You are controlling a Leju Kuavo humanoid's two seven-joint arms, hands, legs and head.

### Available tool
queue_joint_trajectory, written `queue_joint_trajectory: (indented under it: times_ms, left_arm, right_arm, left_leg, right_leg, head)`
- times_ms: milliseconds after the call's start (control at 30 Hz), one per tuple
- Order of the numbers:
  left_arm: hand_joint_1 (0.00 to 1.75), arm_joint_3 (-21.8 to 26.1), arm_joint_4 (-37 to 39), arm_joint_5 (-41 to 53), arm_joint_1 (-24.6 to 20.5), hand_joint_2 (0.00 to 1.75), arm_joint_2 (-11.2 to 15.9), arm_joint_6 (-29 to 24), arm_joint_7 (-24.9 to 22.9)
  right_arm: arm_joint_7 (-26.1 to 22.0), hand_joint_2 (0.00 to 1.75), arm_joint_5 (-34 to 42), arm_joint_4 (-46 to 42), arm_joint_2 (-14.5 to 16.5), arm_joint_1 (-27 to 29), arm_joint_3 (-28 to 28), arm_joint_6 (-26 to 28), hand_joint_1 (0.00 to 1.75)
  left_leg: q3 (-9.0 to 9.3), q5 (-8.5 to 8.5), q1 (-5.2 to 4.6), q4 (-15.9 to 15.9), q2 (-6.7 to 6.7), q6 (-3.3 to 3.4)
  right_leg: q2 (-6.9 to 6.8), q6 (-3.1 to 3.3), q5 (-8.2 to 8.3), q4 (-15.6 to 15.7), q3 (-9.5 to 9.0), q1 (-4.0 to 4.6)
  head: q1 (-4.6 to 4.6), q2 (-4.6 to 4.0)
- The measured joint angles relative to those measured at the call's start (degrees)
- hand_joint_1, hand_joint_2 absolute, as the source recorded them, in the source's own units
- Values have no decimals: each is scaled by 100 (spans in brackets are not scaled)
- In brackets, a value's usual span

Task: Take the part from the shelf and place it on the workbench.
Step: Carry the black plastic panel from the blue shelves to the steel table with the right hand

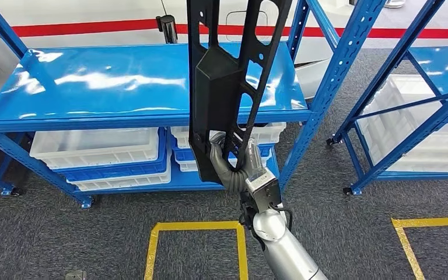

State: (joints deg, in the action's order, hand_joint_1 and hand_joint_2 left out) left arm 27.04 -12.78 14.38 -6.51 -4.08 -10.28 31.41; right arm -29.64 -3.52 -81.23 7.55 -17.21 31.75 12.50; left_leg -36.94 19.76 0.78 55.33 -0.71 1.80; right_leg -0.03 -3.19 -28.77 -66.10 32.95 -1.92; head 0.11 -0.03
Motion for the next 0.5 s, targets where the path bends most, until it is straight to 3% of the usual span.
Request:
queue_joint_trajectory:
  times_ms: [67,100,167,500]
  left_arm:
    - [0,0,-2,0,-2,175,2,-2,2]
    - [0,0,-3,0,-2,175,4,-3,3]
    - [0,0,-3,1,-2,175,3,-4,4]
    - [0,0,-3,-1,-1,175,3,-4,5]
  right_arm:
    - [-1,175,-1,-15,4,-1,-2,-1,175]
    - [-2,175,-1,-22,7,0,-3,-2,175]
    - [-2,175,0,-25,8,4,-4,-2,175]
    - [-3,175,-1,-26,8,5,-4,-2,175]
  left_leg:
    - [-149,-89,-9,106,6,-91]
    - [-190,-121,-22,141,9,-124]
    - [-199,-156,-27,144,10,-147]
    - [-203,-170,-24,140,10,-148]
  right_leg:
    - [8,47,-127,798,-508,14]
    - [12,89,-222,1029,-632,33]
    - [12,124,-235,1044,-586,45]
    - [12,131,-231,1044,-580,42]
  head:
    - [14,0]
    - [20,0]
    - [8,1]
    - [10,0]
